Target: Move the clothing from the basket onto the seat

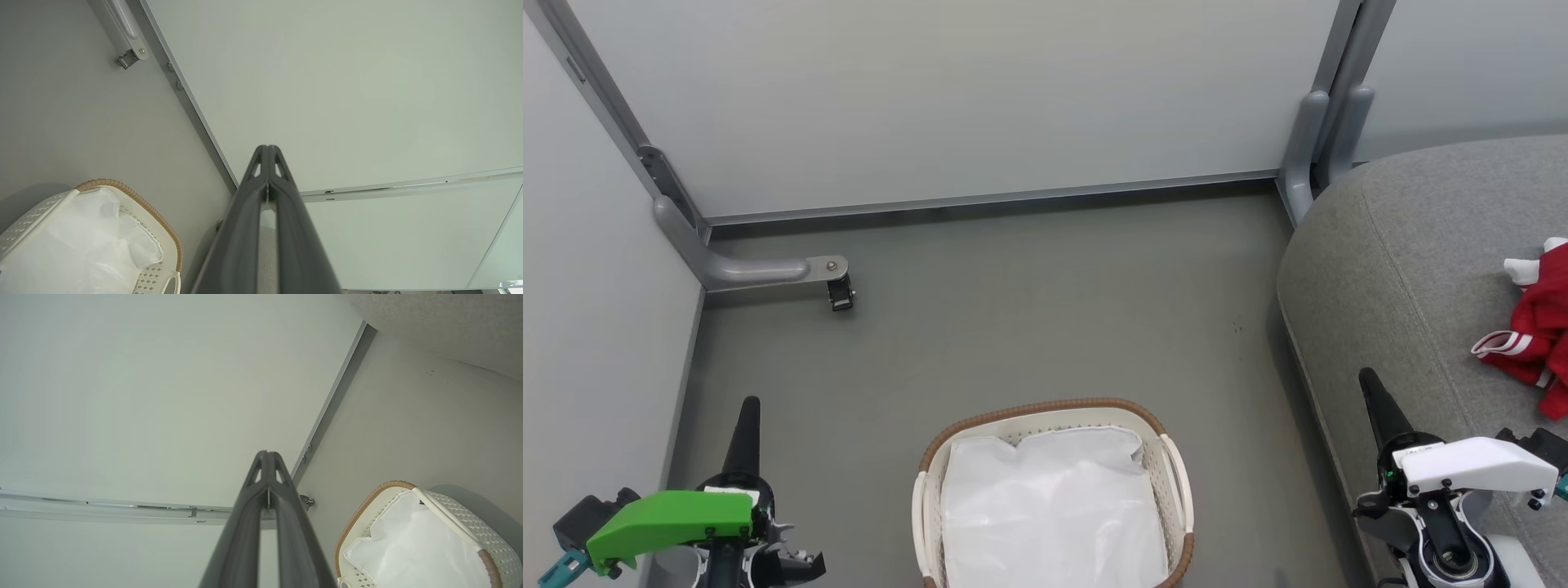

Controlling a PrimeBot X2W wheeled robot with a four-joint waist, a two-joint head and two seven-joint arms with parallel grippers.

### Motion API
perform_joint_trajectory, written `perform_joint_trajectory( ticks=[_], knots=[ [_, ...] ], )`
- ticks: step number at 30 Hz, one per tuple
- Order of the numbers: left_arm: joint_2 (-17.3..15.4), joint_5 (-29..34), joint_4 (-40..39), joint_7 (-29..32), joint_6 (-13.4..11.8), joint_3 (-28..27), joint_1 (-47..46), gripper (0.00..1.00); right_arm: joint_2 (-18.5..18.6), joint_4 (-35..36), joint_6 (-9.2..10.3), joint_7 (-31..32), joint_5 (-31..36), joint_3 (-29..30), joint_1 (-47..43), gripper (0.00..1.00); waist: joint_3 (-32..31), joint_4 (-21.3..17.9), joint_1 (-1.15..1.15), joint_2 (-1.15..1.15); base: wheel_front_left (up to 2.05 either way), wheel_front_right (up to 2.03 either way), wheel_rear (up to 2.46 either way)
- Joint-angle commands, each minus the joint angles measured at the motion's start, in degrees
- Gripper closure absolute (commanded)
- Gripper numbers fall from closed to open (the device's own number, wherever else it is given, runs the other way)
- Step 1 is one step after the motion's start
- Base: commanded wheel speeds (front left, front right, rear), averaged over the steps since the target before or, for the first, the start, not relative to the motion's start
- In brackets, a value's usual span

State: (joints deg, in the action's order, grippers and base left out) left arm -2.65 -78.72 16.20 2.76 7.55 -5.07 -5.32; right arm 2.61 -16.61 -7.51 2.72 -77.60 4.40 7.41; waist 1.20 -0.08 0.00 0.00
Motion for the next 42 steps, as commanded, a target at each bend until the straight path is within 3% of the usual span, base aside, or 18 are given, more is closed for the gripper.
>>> perform_joint_trajectory(
  ticks=[1, 33, 42],
  knots=[
    [-0.3, -1.4, -0.6, 0.3, -0.1, -0.2, -1.1, 1.00, 0.3, 0.7, 0.02, 0.4, -1.4, 0.3, -0.6, 1.00, 0.0, 0.0, 0.00, 0.00, 0.00, 0.00, 0.00],
    [-0.4, -13.7, -2.3, 3.8, -0.1, -1.6, -1.3, 1.00, 0.4, 2.8, 0.03, 4.0, -14.6, 2.2, -1.5, 1.00, -1.0, 0.1, 0.00, 0.00, 0.00, 0.00, 0.00],
    [-0.4, -13.8, -2.3, 4.0, -0.1, -1.6, -1.3, 1.00, 0.4, 2.8, 0.03, 4.0, -14.9, 2.3, -1.5, 1.00, -1.0, 0.1, 0.00, 0.00, 0.00, 0.00, 0.00]
  ],
)
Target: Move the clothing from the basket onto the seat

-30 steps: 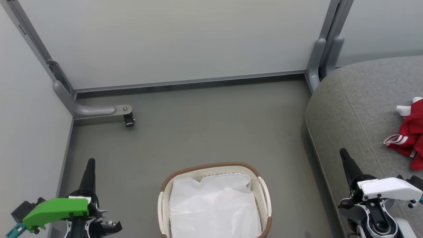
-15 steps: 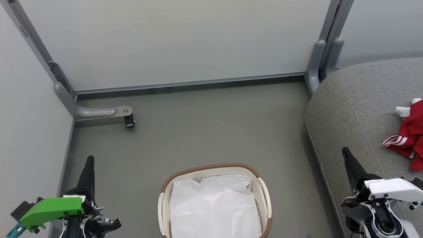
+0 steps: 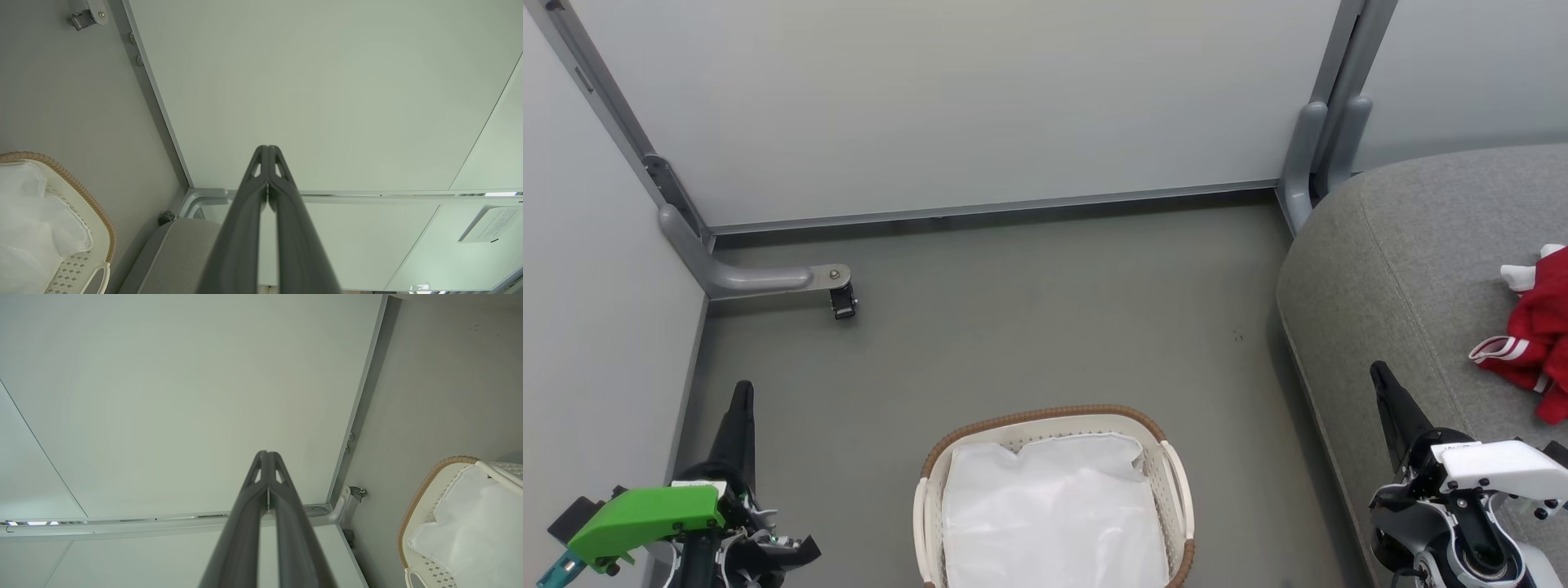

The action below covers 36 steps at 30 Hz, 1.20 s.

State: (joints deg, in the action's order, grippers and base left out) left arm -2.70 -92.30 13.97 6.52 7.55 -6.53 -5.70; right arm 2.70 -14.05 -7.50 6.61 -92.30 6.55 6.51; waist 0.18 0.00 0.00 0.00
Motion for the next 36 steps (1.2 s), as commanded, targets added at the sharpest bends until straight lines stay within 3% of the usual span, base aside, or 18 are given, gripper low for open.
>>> perform_joint_trajectory(
  ticks=[1, 36],
  knots=[
    [-0.3, -0.2, 0.0, 0.2, -0.1, -0.1, -0.9, 1.00, 0.3, 0.2, 0.02, 0.1, -0.2, 0.1, -0.6, 1.00, 0.0, 0.0, 0.00, 0.00, 0.00, 0.00, 0.00],
    [-0.3, -0.2, 0.0, 0.2, -0.1, -0.1, -0.8, 1.00, 0.3, 0.2, 0.02, 0.1, -0.2, 0.1, -0.6, 1.00, 0.0, 0.0, 0.00, 0.00, 0.00, 0.00, 0.00]
  ],
)
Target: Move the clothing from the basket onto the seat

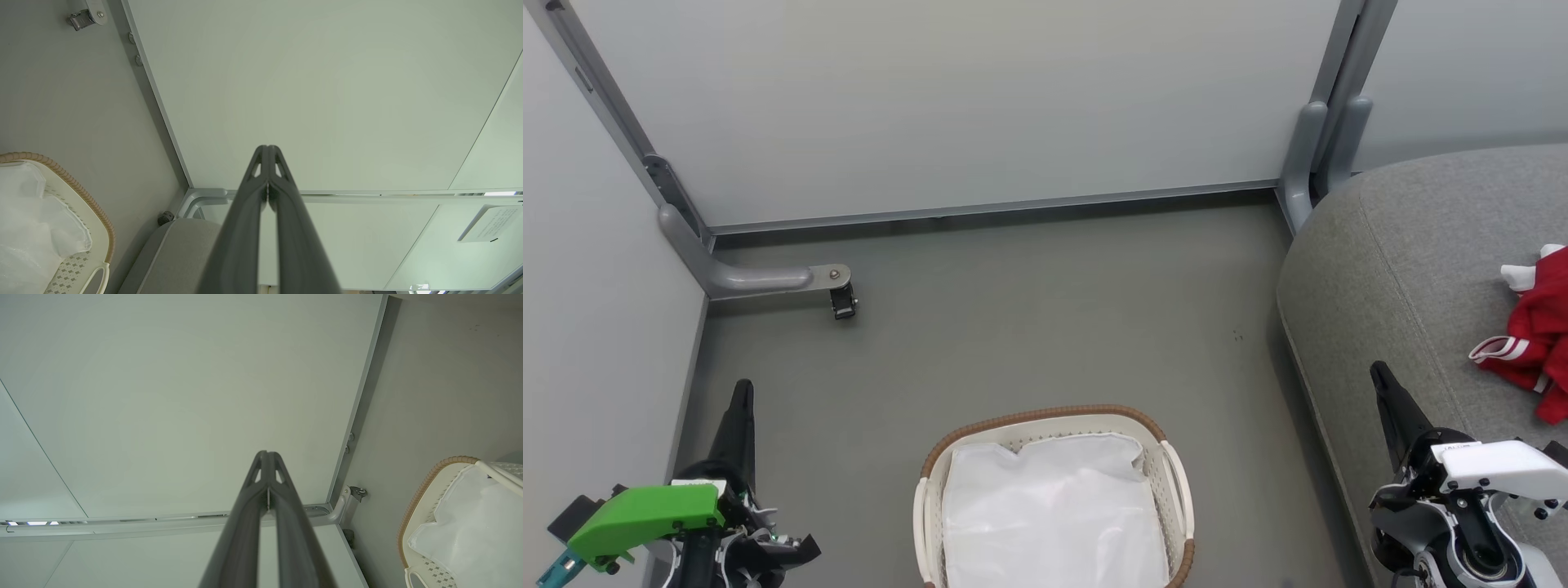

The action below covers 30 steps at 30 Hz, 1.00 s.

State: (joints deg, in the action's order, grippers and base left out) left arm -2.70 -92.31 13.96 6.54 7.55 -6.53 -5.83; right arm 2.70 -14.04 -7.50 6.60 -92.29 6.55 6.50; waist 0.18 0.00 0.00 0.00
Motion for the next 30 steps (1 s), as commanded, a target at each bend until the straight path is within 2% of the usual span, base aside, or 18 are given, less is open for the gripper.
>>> perform_joint_trajectory(
  ticks=[1, 30],
  knots=[
    [-0.3, -0.2, 0.0, 0.2, -0.1, -0.1, -0.7, 1.00, 0.3, 0.2, 0.02, 0.1, -0.2, 0.1, -0.6, 1.00, 0.0, 0.0, 0.00, 0.00, 0.00, 0.00, 0.00],
    [-0.3, -0.2, 0.0, 0.2, -0.1, -0.1, -0.7, 1.00, 0.3, 0.2, 0.02, 0.1, -0.2, 0.1, -0.6, 1.00, 0.0, 0.0, 0.00, 0.00, 0.00, 0.00, 0.00]
  ],
)
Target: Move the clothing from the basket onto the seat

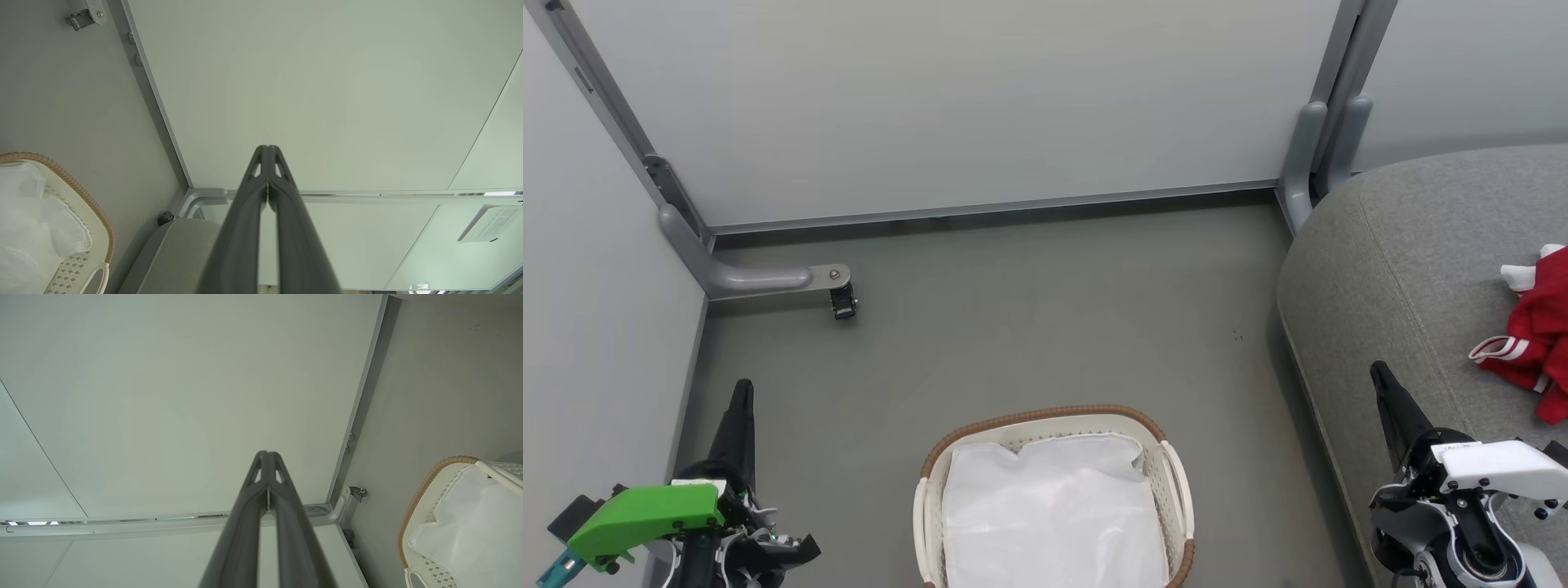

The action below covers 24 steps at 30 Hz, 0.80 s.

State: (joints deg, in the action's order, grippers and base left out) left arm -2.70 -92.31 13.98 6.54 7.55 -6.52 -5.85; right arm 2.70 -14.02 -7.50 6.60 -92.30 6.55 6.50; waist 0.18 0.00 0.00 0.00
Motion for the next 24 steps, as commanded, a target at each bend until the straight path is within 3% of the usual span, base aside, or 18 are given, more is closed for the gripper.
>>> perform_joint_trajectory(
  ticks=[1, 24],
  knots=[
    [-0.3, -0.2, -0.1, 0.2, -0.1, -0.1, -0.6, 1.00, 0.3, 0.2, 0.02, 0.1, -0.2, 0.1, -0.6, 1.00, 0.0, 0.0, 0.00, 0.00, 0.00, 0.00, 0.00],
    [-0.3, -0.2, -0.1, 0.2, -0.1, -0.1, -0.6, 1.00, 0.3, 0.2, 0.02, 0.1, -0.2, 0.1, -0.6, 1.00, 0.0, 0.0, 0.00, 0.00, 0.00, 0.00, 0.00]
  ],
)
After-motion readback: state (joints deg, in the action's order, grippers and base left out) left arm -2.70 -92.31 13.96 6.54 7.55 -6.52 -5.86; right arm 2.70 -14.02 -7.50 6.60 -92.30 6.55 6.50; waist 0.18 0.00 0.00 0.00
